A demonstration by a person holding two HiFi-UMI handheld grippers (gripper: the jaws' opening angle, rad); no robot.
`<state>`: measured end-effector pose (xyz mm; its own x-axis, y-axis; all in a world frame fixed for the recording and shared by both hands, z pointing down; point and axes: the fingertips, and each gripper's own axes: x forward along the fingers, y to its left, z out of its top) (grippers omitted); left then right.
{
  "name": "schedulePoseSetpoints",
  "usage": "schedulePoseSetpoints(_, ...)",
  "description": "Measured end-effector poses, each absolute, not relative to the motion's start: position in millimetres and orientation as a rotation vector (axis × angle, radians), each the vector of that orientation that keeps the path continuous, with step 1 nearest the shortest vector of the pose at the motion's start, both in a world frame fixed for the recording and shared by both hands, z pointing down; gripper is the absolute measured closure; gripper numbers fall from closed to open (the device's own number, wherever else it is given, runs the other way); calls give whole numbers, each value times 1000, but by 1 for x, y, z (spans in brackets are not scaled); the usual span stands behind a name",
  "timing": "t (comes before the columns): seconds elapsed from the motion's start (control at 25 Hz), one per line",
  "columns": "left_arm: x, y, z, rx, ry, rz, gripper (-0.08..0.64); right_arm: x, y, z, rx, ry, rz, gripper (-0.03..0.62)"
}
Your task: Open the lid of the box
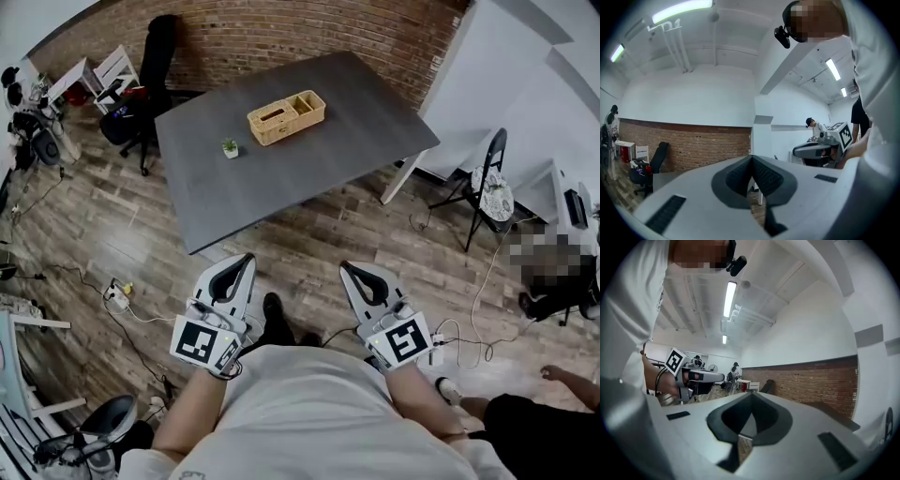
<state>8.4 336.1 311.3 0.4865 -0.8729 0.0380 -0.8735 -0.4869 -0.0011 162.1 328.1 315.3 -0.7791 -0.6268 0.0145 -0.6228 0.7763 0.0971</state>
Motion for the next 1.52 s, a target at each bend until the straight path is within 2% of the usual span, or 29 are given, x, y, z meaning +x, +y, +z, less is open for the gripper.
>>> schedulePoseSetpoints(0.6, -22, 259, 334, 2676, -1494, 51, 549, 118, 254, 330, 1025, -2892, -91, 584)
schedulePoseSetpoints(0.68, -30, 242, 334, 2683, -1474, 48, 549, 110, 236, 332, 1042, -2872, -91, 552)
schedulePoseSetpoints(1.0, -63, 185, 331, 2726, -1379, 49, 549, 70, 182, 326, 1093, -2832, -89, 491)
schedulePoseSetpoints(1.52, -109, 133, 333, 2778, -1295, 25, 549, 10, 136, 330, 1115, -2808, -85, 457)
